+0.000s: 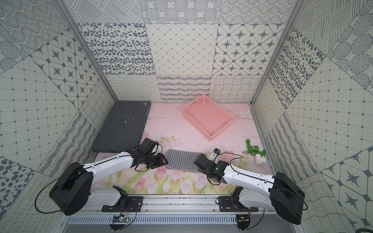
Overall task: Fold the square dishcloth
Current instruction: Fold the cleaning item at the center of the board, then smooth out the cleaning item at the center of the board.
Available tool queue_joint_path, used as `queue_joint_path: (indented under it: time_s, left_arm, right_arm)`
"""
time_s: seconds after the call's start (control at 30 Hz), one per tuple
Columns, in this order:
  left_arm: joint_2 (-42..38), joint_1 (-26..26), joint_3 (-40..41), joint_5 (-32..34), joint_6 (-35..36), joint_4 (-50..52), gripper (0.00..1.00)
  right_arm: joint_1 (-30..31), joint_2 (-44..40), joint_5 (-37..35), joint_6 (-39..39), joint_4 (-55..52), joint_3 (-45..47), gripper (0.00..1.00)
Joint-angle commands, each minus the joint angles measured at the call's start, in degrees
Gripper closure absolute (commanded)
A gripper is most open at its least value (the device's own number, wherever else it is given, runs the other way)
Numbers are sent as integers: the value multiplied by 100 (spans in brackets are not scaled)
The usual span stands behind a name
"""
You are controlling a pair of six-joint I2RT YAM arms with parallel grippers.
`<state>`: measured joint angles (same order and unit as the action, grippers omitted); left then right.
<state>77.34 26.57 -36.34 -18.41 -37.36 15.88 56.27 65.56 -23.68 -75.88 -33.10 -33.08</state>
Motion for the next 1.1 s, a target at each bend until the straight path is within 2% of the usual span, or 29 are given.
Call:
queue_joint_path:
  time_s: [0.0,0.13,0.27,0.37,0.43,0.57,0.8,1.07]
  left_arm:
    - [-326,0,-139,111,-129,432,53]
    - [-806,0,-332,660,-192,920,55]
    - [-1240,5,-443,1061,-199,1368,55]
    - [-1354,-1,-415,1023,-212,1344,55]
    - [-1304,1,-374,815,-222,1104,60]
    - [-938,98,-300,274,-350,242,68]
    - [216,603,-572,30,-469,-695,74]
    - [1126,631,-579,216,-594,-1115,79]
  right_arm:
    - [16,-34,-379,412,-352,-454,61]
    - [2,153,-397,724,-371,-868,71]
    - [-2,408,-311,793,-361,-1128,75]
    - [-9,601,-212,722,-359,-1183,78]
    - [-19,718,-140,613,-364,-1130,81]
    - [-68,841,-9,442,-363,-979,84]
    - [-72,1095,219,363,-189,-817,86]
    - [-228,1652,529,304,169,-593,87]
